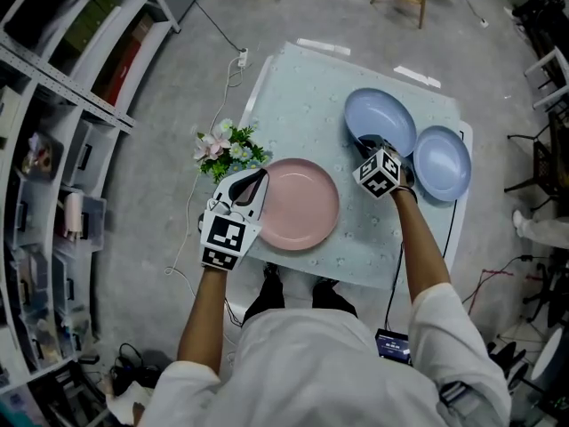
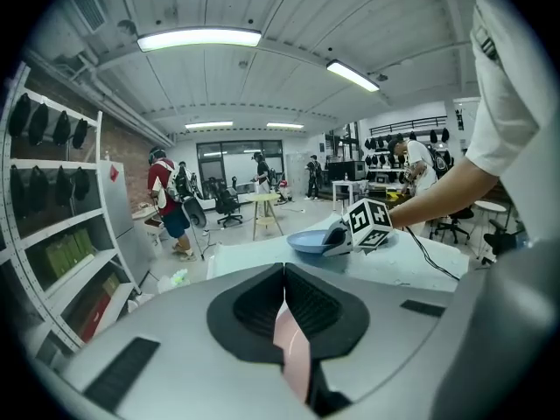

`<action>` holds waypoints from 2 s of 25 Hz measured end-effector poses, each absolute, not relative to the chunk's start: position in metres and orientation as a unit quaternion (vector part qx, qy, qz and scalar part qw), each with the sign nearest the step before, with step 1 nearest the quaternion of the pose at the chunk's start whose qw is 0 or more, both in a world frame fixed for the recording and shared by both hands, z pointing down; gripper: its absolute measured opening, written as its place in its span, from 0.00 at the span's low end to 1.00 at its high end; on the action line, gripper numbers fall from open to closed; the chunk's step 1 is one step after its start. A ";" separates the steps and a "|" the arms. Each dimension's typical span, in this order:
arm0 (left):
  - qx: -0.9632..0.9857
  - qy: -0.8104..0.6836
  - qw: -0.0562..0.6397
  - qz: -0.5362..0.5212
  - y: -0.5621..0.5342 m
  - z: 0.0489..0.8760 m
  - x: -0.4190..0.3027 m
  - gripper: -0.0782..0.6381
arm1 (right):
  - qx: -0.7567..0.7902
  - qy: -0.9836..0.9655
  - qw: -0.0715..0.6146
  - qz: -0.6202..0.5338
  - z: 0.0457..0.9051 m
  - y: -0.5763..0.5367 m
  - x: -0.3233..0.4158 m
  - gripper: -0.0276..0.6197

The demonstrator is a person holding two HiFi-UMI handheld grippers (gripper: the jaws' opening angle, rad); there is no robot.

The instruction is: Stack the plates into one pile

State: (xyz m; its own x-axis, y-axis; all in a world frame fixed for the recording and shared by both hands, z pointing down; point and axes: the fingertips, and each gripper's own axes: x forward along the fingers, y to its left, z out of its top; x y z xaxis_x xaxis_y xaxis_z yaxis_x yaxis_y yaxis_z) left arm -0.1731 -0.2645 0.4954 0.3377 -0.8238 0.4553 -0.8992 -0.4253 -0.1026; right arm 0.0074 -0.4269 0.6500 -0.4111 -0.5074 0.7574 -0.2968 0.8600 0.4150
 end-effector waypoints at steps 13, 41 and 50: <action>0.839 -0.516 0.025 0.169 -0.242 0.434 -0.177 0.14 | 0.335 -0.840 0.414 -0.103 0.534 -0.351 0.028 0.11; 0.884 -0.440 0.011 0.156 -0.212 0.450 -0.177 0.14 | 0.352 -0.834 0.401 -0.140 0.493 -0.168 -0.029 0.11; 0.862 -0.476 0.037 0.171 -0.196 0.476 -0.226 0.14 | 0.242 -0.842 0.451 -0.170 0.560 -0.151 -0.093 0.12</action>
State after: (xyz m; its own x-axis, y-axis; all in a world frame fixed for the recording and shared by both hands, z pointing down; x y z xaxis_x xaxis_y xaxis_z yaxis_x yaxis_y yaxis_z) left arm -0.2264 -0.1958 0.4756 0.4881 -0.8081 0.3298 -0.8336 -0.5436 -0.0979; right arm -0.0929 -0.1506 0.5595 -0.4762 -0.5608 0.6773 -0.2548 0.8252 0.5041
